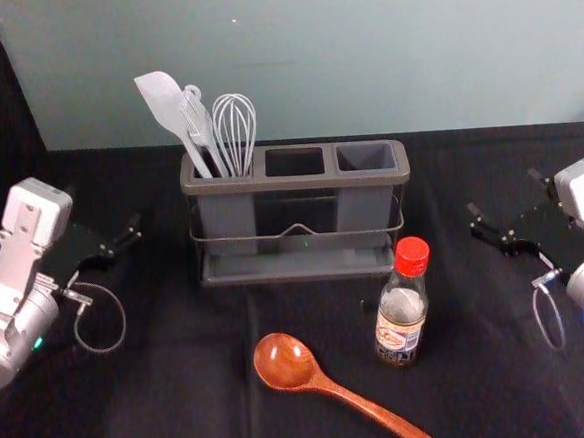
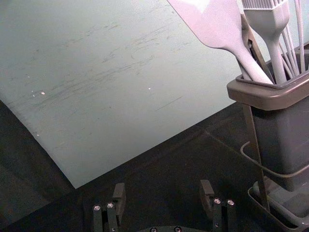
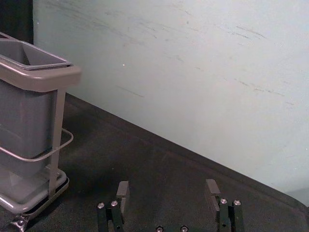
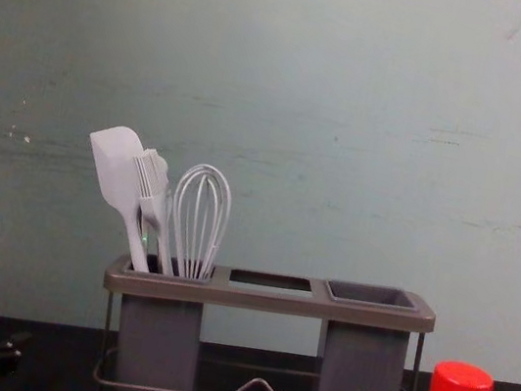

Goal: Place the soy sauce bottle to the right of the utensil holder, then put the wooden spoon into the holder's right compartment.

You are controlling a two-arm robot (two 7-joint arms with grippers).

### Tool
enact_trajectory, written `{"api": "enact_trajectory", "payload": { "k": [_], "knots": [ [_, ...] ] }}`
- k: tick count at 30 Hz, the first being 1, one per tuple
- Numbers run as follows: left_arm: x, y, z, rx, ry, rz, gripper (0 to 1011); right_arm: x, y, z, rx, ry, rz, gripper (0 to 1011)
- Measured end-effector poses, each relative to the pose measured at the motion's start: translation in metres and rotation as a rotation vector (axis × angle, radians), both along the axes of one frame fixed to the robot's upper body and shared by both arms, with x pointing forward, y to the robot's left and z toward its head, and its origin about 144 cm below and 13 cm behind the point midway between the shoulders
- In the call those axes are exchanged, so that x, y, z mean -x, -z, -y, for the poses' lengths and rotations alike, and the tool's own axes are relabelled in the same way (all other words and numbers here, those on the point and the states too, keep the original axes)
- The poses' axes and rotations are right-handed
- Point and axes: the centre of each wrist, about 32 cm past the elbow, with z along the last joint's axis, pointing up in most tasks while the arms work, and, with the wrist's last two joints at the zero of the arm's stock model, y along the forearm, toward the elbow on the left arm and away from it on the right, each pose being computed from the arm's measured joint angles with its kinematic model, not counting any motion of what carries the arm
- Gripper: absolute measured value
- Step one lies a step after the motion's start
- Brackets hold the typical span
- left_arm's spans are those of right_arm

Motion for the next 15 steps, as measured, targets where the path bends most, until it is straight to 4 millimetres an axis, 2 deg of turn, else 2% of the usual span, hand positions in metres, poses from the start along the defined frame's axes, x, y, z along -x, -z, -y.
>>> {"api": "enact_trajectory", "payload": {
  "k": [15],
  "knots": [
    [0.0, 0.0, 0.0, 0.0, 0.0, 0.0, 1005, 0.0, 0.0, 0.0, 0.0, 0.0, 0.0, 1002]
  ]
}}
